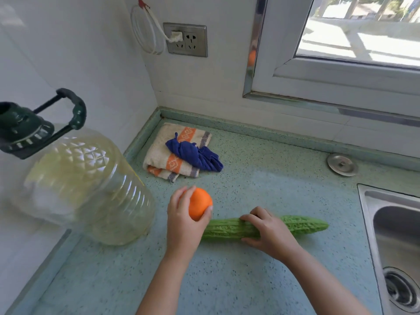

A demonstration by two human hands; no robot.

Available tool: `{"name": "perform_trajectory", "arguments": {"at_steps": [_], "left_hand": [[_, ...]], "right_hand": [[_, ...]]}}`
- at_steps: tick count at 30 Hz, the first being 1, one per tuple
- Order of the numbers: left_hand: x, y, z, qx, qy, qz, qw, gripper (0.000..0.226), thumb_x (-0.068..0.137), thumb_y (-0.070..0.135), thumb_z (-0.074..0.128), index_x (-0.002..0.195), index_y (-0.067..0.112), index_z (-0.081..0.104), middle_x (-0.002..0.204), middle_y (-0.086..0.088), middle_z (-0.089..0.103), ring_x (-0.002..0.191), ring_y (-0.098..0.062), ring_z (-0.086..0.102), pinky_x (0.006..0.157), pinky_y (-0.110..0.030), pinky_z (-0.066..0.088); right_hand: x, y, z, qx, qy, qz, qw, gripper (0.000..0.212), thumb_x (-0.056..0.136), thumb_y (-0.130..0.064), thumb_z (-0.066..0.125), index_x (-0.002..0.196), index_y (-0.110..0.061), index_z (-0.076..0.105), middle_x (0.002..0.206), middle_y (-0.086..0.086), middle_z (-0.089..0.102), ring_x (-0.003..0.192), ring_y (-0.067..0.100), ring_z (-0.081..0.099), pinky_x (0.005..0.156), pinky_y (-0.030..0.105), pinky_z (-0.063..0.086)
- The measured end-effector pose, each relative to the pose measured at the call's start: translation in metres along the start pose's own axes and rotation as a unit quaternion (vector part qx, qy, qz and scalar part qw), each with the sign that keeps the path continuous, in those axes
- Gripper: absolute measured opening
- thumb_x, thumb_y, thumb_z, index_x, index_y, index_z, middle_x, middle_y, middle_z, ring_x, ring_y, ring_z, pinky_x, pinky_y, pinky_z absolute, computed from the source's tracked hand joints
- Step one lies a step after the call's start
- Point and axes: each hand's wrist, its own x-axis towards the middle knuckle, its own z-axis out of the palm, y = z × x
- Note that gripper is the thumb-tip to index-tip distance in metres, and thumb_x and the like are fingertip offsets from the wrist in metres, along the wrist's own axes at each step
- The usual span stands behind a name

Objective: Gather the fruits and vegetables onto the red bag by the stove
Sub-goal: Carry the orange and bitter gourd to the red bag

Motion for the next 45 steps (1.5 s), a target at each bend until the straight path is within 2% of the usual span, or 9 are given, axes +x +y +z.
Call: {"name": "perform_trajectory", "arguments": {"at_steps": [8, 13, 18, 23, 30, 34, 39, 42, 45], "left_hand": [[-0.067, 0.032, -0.015, 0.003, 0.052, -0.043, 0.998, 0.054, 0.074, 0.023, 0.075, 0.122, 0.015, 0.054, 0.13, -0.006, 0.044, 0.114, -0.021, 0.044, 0.083, -0.027, 0.038], [-0.119, 0.051, -0.02, 0.007, 0.086, -0.084, 0.993, 0.053, 0.074, 0.024, 0.075, 0.122, 0.018, 0.053, 0.126, 0.002, 0.042, 0.114, -0.019, 0.044, 0.085, -0.026, 0.037], [-0.168, 0.069, -0.022, 0.022, 0.129, -0.118, 0.984, 0.052, 0.073, 0.026, 0.076, 0.119, 0.014, 0.055, 0.127, -0.005, 0.046, 0.114, -0.022, 0.046, 0.087, -0.026, 0.037], [-0.212, 0.081, -0.023, 0.024, 0.197, -0.136, 0.971, 0.051, 0.07, 0.026, 0.074, 0.116, 0.012, 0.057, 0.122, -0.004, 0.048, 0.111, -0.017, 0.046, 0.088, -0.003, 0.029], [-0.269, 0.088, -0.044, 0.044, 0.276, -0.19, 0.941, 0.051, 0.067, 0.029, 0.07, 0.115, 0.015, 0.058, 0.12, 0.0, 0.048, 0.108, -0.005, 0.043, 0.089, 0.0, 0.026], [-0.301, 0.088, -0.062, 0.05, 0.315, -0.231, 0.919, 0.051, 0.069, 0.022, 0.077, 0.116, 0.017, 0.057, 0.122, -0.002, 0.049, 0.11, -0.012, 0.046, 0.089, 0.001, 0.026], [-0.341, 0.094, -0.082, 0.058, 0.355, -0.272, 0.892, 0.051, 0.067, 0.03, 0.068, 0.115, 0.023, 0.055, 0.119, 0.002, 0.049, 0.107, 0.0, 0.042, 0.088, 0.001, 0.025], [-0.366, 0.098, -0.095, 0.07, 0.384, -0.293, 0.873, 0.051, 0.067, 0.03, 0.071, 0.116, 0.021, 0.056, 0.118, 0.003, 0.05, 0.105, 0.004, 0.042, 0.085, 0.003, 0.025], [-0.393, 0.099, -0.109, 0.083, 0.414, -0.317, 0.849, 0.052, 0.07, 0.024, 0.078, 0.117, 0.023, 0.056, 0.121, 0.003, 0.05, 0.107, -0.002, 0.045, 0.082, 0.004, 0.026]], "right_hand": [[-0.04, -0.002, 0.001, 0.025, -0.005, -0.009, 1.0, 0.046, 0.063, -0.028, 0.081, 0.104, -0.018, 0.062, 0.09, 0.005, 0.061, 0.077, 0.025, 0.057, 0.058, 0.028, 0.043], [-0.063, 0.001, -0.007, 0.042, -0.017, -0.021, 0.999, 0.045, 0.07, -0.03, 0.076, 0.111, -0.017, 0.061, 0.098, 0.006, 0.061, 0.087, 0.027, 0.055, 0.071, 0.033, 0.044], [-0.082, -0.005, -0.017, 0.085, -0.02, -0.051, 0.995, 0.045, 0.07, -0.028, 0.077, 0.11, -0.015, 0.061, 0.097, 0.006, 0.062, 0.088, 0.027, 0.056, 0.071, 0.03, 0.043], [-0.098, -0.019, -0.03, 0.107, -0.016, -0.099, 0.989, 0.046, 0.072, -0.03, 0.075, 0.113, -0.016, 0.06, 0.098, 0.005, 0.06, 0.091, 0.023, 0.054, 0.072, 0.028, 0.042], [-0.109, -0.065, -0.044, 0.139, -0.033, -0.192, 0.971, 0.047, 0.073, -0.03, 0.075, 0.114, -0.017, 0.059, 0.096, 0.002, 0.059, 0.086, 0.02, 0.053, 0.07, 0.027, 0.04], [-0.114, -0.099, -0.046, 0.153, -0.05, -0.245, 0.956, 0.047, 0.073, -0.03, 0.075, 0.114, -0.017, 0.059, 0.097, 0.002, 0.058, 0.087, 0.02, 0.053, 0.071, 0.028, 0.042], [-0.12, -0.139, -0.042, 0.183, -0.07, -0.301, 0.933, 0.046, 0.071, -0.028, 0.077, 0.112, -0.016, 0.06, 0.096, 0.001, 0.059, 0.085, 0.017, 0.051, 0.07, 0.026, 0.038], [-0.127, -0.166, -0.039, 0.194, -0.084, -0.338, 0.917, 0.046, 0.07, -0.027, 0.077, 0.112, -0.016, 0.06, 0.095, 0.001, 0.059, 0.083, 0.017, 0.05, 0.07, 0.026, 0.038], [-0.138, -0.195, -0.036, 0.199, -0.089, -0.38, 0.899, 0.048, 0.068, -0.023, 0.079, 0.111, -0.013, 0.061, 0.093, 0.004, 0.06, 0.083, 0.022, 0.053, 0.068, 0.028, 0.041]]}}
